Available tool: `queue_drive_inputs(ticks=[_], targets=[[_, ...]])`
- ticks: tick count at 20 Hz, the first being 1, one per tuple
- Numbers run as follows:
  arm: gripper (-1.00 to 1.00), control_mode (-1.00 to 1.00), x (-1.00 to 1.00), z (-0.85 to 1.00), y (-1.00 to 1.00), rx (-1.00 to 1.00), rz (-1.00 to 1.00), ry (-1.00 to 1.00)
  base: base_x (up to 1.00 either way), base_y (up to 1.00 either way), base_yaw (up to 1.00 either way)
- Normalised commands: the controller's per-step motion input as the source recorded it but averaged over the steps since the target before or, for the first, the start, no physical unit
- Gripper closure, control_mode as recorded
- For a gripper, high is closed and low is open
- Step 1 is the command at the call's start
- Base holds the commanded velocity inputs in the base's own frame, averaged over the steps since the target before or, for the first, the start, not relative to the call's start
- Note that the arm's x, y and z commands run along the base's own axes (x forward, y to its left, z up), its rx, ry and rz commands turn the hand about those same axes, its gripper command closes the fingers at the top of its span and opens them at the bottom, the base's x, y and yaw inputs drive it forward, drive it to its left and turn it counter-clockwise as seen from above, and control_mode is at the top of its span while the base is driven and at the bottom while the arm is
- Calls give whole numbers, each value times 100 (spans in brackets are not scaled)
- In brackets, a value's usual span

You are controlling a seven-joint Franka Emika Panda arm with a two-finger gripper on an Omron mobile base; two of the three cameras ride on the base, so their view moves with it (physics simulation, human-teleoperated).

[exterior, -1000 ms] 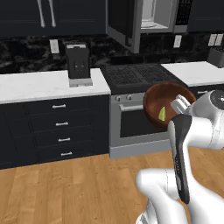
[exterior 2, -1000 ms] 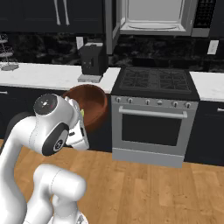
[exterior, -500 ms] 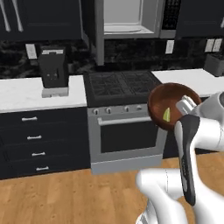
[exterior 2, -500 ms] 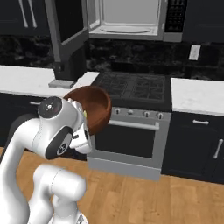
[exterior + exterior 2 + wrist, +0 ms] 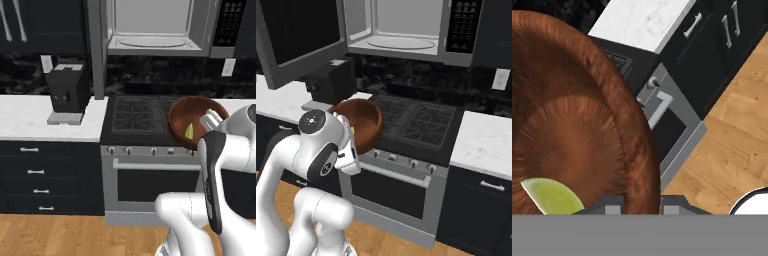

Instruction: Pick the lemon wedge from the sink and place it in the bowl. Then pick the bowl and place it in the microwave. Then close the microwave door and press the start button.

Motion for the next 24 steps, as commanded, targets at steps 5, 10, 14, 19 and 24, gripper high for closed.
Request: queue_drive_inputs(ticks=[5, 10, 14, 19, 24], targets=[[100, 100, 0, 0, 0, 0, 0, 0, 70, -3, 10], [100, 100, 0, 0, 0, 0, 0, 0, 77, -25, 18], [100, 100, 0, 0, 0, 0, 0, 0, 44, -3, 23], [100, 100, 0, 0, 0, 0, 0, 0, 78, -8, 24], [100, 100, 0, 0, 0, 0, 0, 0, 67, -22, 19]])
